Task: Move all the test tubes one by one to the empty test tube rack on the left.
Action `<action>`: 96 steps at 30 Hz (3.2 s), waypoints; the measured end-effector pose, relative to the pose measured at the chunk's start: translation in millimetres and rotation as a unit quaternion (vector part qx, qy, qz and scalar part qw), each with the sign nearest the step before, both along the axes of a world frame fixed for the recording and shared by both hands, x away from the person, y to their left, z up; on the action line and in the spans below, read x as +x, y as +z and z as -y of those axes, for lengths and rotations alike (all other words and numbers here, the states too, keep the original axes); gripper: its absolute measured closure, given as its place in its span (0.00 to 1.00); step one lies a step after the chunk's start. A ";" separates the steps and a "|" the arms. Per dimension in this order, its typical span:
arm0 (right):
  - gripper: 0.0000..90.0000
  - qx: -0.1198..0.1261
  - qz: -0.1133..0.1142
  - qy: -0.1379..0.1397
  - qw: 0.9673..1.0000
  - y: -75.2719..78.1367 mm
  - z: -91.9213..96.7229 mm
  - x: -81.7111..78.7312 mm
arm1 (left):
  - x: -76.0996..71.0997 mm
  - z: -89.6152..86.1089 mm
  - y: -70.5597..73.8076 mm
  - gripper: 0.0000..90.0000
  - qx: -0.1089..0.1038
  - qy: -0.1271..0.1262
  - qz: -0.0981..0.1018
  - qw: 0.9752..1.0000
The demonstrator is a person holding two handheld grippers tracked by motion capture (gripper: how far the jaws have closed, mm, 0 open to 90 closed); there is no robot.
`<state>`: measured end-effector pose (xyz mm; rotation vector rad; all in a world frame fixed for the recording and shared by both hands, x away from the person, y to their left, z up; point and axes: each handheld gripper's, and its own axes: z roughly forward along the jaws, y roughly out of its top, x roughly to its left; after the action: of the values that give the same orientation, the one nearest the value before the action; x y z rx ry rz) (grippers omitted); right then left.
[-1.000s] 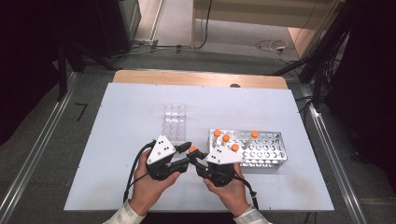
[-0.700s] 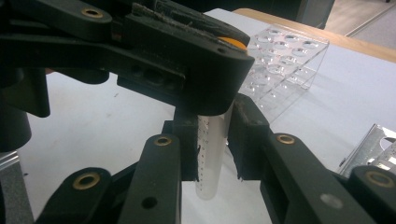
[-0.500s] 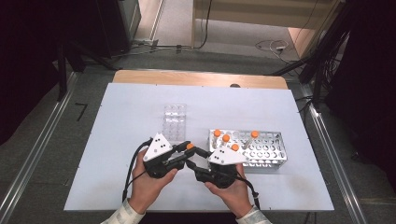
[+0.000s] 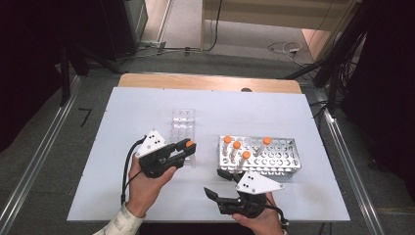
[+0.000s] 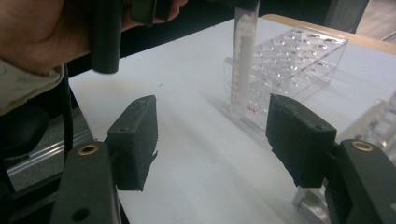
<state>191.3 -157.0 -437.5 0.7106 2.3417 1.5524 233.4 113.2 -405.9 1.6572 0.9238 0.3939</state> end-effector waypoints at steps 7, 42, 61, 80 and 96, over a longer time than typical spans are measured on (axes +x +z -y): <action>0.35 0.002 -0.007 -0.025 1.000 -3.4 29.3 -1.3 | 7.8 -8.4 6.8 0.78 -0.004 0.016 0.001 1.000; 0.20 0.005 -0.021 -0.116 0.993 -12.5 102.5 0.5 | 49.6 -42.3 17.8 0.78 -0.022 0.092 0.008 0.995; 0.20 0.010 -0.021 -0.119 0.993 -11.5 106.7 0.7 | 88.9 -46.9 19.8 0.78 -0.018 0.135 0.007 0.991; 0.21 0.015 -0.023 -0.119 0.993 -11.0 108.3 0.4 | 116.5 -47.5 14.4 0.78 -0.007 0.166 0.010 0.986; 0.21 0.016 -0.023 -0.119 0.992 -11.4 108.9 0.8 | 118.3 -38.7 3.2 0.78 0.025 0.163 0.027 0.986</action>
<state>192.1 -265.9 -448.9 1.0033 2.1745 1.4849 351.8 151.9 -402.8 1.5321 1.1554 0.6860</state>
